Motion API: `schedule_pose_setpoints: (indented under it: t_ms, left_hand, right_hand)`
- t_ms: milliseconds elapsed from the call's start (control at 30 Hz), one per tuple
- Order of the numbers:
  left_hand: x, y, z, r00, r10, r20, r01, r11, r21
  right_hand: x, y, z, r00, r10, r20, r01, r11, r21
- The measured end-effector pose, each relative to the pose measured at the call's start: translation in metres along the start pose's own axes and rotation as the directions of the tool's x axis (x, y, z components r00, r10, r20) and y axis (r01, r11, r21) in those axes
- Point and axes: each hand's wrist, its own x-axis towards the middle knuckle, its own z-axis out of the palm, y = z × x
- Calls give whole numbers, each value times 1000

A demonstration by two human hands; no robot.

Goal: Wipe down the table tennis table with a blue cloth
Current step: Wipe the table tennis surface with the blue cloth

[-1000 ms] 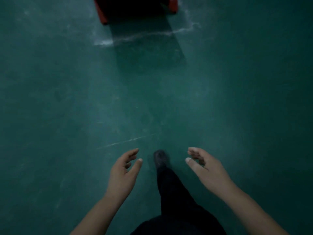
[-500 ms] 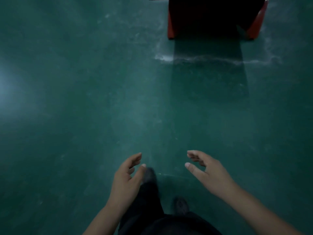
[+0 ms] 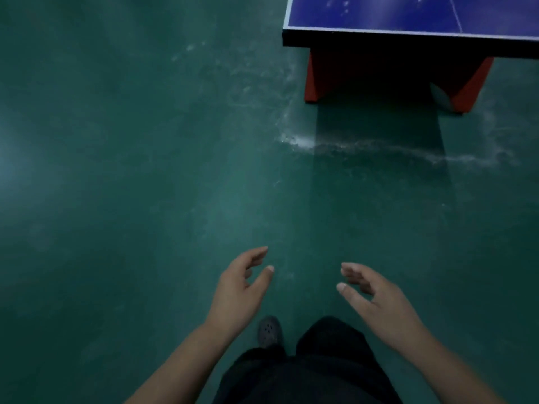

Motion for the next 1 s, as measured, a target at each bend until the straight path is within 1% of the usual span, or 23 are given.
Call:
schedule_pose_setpoints:
  t_ms: [133, 233, 333, 467, 667, 833, 1000]
  left_hand:
    - [115, 50, -3, 995, 83, 48, -81, 996, -35]
    - [199, 68, 5, 995, 72, 66, -70, 997, -39]
    - [285, 87, 14, 999, 35, 38, -33, 998, -45]
    - [389, 120, 15, 999, 3, -39, -6, 998, -65]
    - [539, 166, -10, 995, -7, -103, -2, 996, -87]
    - [671, 180, -50, 991, -22, -131, 11, 996, -91]
    - [824, 195, -99, 997, -30, -69, 25, 997, -75]
  right_hand:
    - [93, -48, -32, 996, -6, -90, 9, 999, 40]
    - [172, -68, -51, 994, 15, -104, -7, 997, 72]
    - [261, -91, -70, 997, 18, -78, -12, 996, 86]
    - [375, -132, -98, 1000, 4, -22, -3, 997, 81]
    - [542, -210, -136, 996, -61, 68, 62, 998, -3]
    - [677, -271, -133, 996, -73, 58, 74, 997, -13]
    - [807, -332, -107, 1000, -18, 14, 18, 1000, 8]
